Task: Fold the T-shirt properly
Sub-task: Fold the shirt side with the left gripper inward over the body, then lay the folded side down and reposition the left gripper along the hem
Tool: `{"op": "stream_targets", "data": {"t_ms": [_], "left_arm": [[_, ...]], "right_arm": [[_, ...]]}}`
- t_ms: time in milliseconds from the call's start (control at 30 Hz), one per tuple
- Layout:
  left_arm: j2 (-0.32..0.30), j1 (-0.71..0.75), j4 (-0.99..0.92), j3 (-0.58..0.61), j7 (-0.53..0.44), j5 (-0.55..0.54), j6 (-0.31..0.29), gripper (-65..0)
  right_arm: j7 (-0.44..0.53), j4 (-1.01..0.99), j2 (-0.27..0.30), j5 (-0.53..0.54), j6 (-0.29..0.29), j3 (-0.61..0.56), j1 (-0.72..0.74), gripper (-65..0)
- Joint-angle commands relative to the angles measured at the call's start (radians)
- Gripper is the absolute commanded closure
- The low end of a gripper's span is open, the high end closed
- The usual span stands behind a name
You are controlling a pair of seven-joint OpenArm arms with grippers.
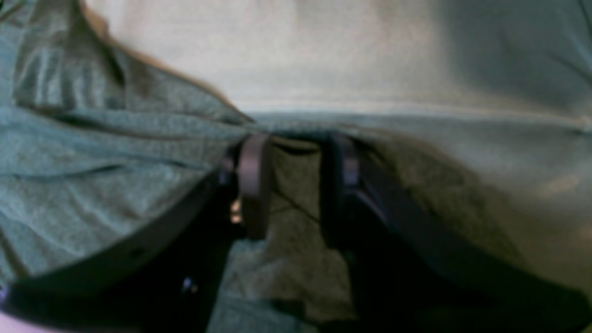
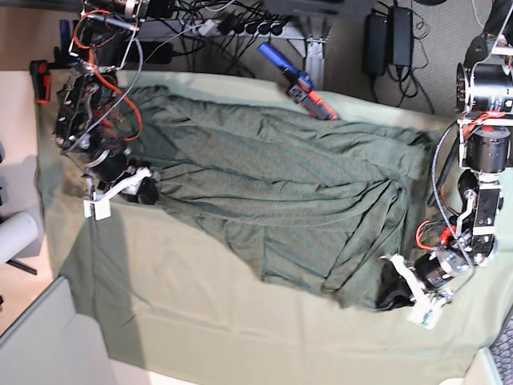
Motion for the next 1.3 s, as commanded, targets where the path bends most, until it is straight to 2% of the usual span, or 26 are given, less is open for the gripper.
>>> {"op": "stream_targets", "data": {"t_ms": [0, 400, 533, 700, 733, 800, 833, 867, 1033, 1133, 1267], "left_arm": [[-0.018, -0.013, 0.060, -0.003, -0.029, -0.019, -0.009, 0.0], [-0.069, 0.262, 0.481, -0.003, -0.028, -0.022, -0.009, 0.0], [-0.069, 0.332, 0.557, -0.003, -0.020, -0.022, -0.009, 0.0], [-0.069, 0.378, 0.565, -0.003, 0.000, -0.022, -0.009, 0.0], [-0.069, 0.380, 0.565, -0.003, 0.011, -0.023, -0.009, -4.6], [-0.069, 0.380, 0.565, -0.003, 0.039, -0.030, -0.009, -22.4], [-0.071, 0.380, 0.565, -0.003, 0.043, -0.041, -0.009, -29.8], [-0.074, 0.380, 0.565, -0.003, 0.043, -0.061, -0.009, -34.4], [-0.074, 0.339, 0.565, -0.006, 0.055, -0.076, -0.009, -35.5], [-0.074, 0.288, 0.560, -0.006, 0.114, -0.076, -0.002, -35.5], [-0.074, 0.222, 0.450, -0.005, 0.128, -0.083, 0.013, -35.5]], "right_arm": [[-0.058, -0.003, 0.010, -0.031, -0.008, 0.002, 0.002, -20.6], [-0.058, -0.003, 0.011, -0.031, -0.008, 0.002, 0.002, -20.6], [-0.058, -0.003, 0.010, -0.031, -0.008, 0.002, 0.002, -20.6], [-0.057, -0.003, 0.010, -0.030, -0.009, 0.002, 0.002, -20.7], [-0.057, -0.003, 0.010, -0.029, -0.010, 0.002, 0.002, -20.7], [-0.057, -0.003, 0.011, -0.005, -0.010, 0.002, 0.002, -20.7], [-0.058, -0.003, 0.011, 0.010, -0.010, 0.002, 0.002, -20.7], [-0.058, -0.003, 0.011, 0.023, -0.010, 0.002, 0.002, -20.7], [-0.058, -0.003, 0.011, 0.024, -0.010, 0.002, 0.002, -20.7], [-0.058, -0.003, 0.011, 0.010, -0.010, 0.002, 0.002, -20.7], [-0.058, -0.003, 0.011, 0.011, -0.010, 0.002, 0.002, -20.7]]}}
